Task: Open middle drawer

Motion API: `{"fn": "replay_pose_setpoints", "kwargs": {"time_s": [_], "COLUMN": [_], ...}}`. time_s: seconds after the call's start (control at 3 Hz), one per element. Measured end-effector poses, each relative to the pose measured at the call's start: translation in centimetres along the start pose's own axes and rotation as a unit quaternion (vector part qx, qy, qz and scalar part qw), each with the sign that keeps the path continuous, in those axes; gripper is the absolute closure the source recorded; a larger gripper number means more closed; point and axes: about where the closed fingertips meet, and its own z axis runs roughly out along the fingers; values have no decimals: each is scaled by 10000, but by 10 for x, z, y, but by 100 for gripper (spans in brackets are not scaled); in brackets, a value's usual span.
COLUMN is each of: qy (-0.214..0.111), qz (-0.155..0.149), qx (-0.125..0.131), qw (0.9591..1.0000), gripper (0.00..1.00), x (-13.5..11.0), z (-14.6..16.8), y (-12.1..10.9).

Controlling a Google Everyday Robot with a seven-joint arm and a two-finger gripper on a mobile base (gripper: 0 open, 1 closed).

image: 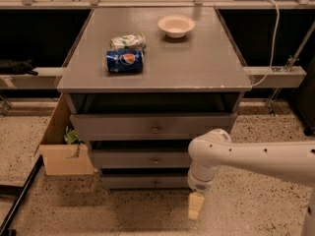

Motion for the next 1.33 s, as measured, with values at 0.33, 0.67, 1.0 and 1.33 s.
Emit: {"fn": "replay_pose_setpoints", "kwargs": {"time_s": [0.33,0.67,1.0,1.33], "qy": [0,-269,-788,-902], "qz": [0,-19,136,108], "qx": [0,327,1127,1199], "qw": [10000,9991,9904,9886], "gripper": [0,0,0,0], "x": [0,-6,6,-1], "z": [0,0,4,2], "y": [0,0,17,10]}}
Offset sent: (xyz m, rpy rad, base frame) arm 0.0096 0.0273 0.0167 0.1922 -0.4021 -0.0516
